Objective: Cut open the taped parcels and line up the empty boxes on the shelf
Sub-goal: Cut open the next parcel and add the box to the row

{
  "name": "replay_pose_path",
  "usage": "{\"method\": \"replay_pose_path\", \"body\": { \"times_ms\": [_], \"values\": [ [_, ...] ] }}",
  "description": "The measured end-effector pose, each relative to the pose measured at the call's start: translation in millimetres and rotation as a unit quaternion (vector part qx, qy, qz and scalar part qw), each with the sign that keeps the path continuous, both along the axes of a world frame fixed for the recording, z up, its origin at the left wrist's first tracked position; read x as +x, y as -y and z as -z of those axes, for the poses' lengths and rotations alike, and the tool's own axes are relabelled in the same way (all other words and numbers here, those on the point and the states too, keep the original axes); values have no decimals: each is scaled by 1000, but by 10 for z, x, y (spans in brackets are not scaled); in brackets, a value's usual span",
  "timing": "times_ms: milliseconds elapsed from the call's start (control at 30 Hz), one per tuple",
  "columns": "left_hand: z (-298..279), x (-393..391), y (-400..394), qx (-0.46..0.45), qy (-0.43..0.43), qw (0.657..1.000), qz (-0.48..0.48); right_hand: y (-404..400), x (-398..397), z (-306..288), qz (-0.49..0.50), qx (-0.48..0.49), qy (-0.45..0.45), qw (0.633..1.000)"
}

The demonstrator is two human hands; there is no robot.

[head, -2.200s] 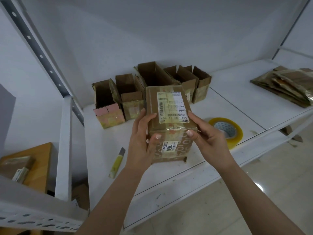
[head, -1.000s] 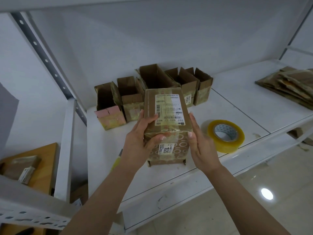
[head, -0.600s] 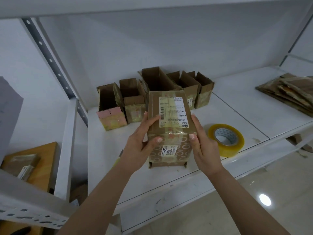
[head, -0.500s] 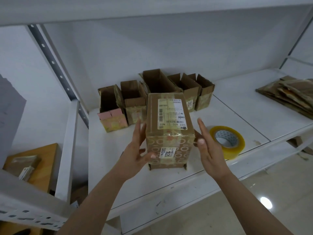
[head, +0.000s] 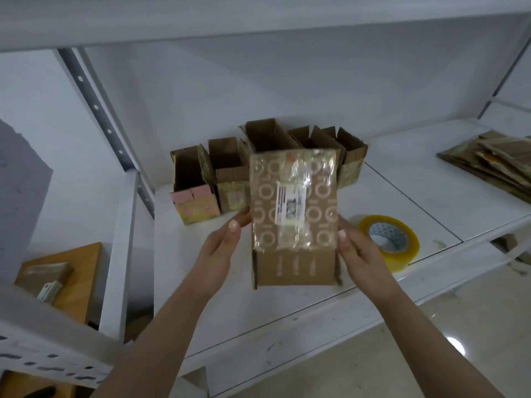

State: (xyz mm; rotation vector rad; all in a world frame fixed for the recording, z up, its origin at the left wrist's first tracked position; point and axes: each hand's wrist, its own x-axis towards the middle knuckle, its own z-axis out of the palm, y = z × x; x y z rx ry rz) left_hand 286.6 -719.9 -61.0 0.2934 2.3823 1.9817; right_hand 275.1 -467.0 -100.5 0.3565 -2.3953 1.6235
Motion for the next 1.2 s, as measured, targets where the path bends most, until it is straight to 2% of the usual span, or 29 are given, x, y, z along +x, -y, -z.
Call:
{"method": "replay_pose_path", "body": {
  "times_ms": [100, 233, 333, 433, 567, 633, 733, 767, 867, 1000, 1100, 1200],
  "values": [
    [-251, -26, -63, -13, 3, 1000, 0, 47, 44, -400, -2, -48, -3, 999],
    [-446, 3, -183, -32, 27, 999, 5, 123, 106, -774, 73, -10, 23, 997],
    [-526, -8, -262, -67, 91, 994, -7, 126, 95, -812, 104, 10, 57, 993],
    [-551, -84, -367, -83, 111, 990, -1, 136, 41, -752, 125, 39, 121, 984],
    [-536, -268, -363, -58, 127, 989, -48, 123, -20, -726, 105, -12, 211, 972],
    [-532, -348, -363, -119, 97, 987, -41, 115, -15, -794, 62, -29, 212, 975],
    [-511, -437, -342, -202, 64, 976, -40, 93, -78, -813, 47, 57, 188, 979],
    [-493, -469, -314, -194, 67, 977, -58, 64, -113, -791, 75, 79, 182, 977],
    [-412, -570, -178, -138, 99, 979, -110, -78, -199, -690, 151, 19, 194, 969],
    [-278, -636, -109, -106, 134, 977, -130, -178, -210, -583, 175, 12, 241, 954],
    [-309, -650, -93, -98, 143, 977, -126, -198, -206, -579, 187, -31, 245, 951],
    [-382, -608, -13, -129, 149, 978, -73, -234, -152, -658, 174, -60, 245, 952]
  ]
}}
